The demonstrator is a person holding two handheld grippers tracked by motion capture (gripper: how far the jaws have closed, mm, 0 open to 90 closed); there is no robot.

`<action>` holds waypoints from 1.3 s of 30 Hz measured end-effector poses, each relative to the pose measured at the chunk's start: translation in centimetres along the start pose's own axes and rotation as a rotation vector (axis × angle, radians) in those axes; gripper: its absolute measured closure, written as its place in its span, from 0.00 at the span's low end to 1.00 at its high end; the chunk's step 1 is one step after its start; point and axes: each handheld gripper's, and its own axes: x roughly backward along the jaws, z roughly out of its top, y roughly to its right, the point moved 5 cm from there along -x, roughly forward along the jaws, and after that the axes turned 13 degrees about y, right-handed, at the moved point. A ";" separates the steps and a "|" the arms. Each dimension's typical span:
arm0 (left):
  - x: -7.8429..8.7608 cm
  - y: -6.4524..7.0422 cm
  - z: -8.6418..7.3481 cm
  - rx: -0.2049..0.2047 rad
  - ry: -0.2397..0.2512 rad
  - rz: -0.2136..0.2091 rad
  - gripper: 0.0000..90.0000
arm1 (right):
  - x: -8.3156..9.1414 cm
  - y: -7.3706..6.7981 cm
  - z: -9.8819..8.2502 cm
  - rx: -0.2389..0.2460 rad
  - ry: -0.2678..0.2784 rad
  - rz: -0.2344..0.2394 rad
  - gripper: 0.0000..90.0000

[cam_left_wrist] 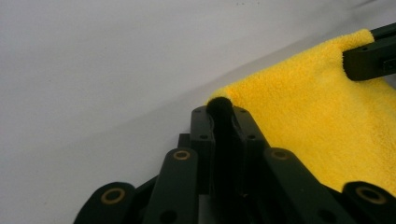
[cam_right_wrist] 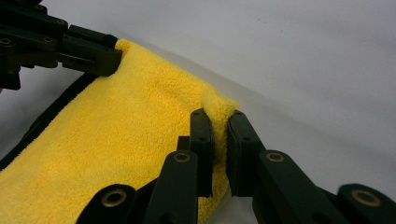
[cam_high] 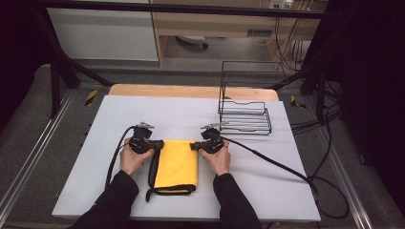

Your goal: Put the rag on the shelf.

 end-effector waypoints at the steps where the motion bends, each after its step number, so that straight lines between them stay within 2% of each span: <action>1: 0.1 -0.1 0.0 0.008 0.006 -0.004 0.90 | 0.1 0.0 0.0 0.002 0.005 -0.001 0.93; 5: 0.8 -0.2 0.2 0.027 0.040 -0.017 0.91 | 0.5 -0.3 0.3 0.016 0.031 0.000 0.93; 7: 1.8 0.1 0.7 0.011 0.086 -0.020 0.91 | 1.0 -0.7 0.6 0.037 0.060 0.010 0.93; 8: 1.8 0.1 0.7 0.011 0.086 -0.020 0.91 | 1.2 -0.9 0.8 0.041 0.070 0.014 0.93; 12: 3.2 0.7 1.3 -0.004 0.140 -0.023 0.91 | 2.0 -1.4 1.2 0.062 0.108 0.029 0.93; 17: 4.6 1.5 1.7 -0.043 0.191 -0.025 0.91 | 3.5 -2.5 1.9 0.101 0.170 0.057 0.93; 21: 5.8 2.2 2.0 -0.077 0.230 -0.026 0.91 | 4.3 -3.0 2.2 0.113 0.200 0.069 0.93; 26: 7.3 2.9 2.5 -0.089 0.276 -0.035 0.91 | 5.3 -3.6 2.7 0.129 0.238 0.091 0.93; 29: 8.1 3.4 2.8 -0.100 0.309 -0.036 0.91 | 6.1 -4.1 3.1 0.141 0.284 0.107 0.93; 39: 10.0 4.4 4.0 -0.123 0.409 -0.033 0.91 | 7.9 -5.3 4.6 0.194 0.362 0.111 0.93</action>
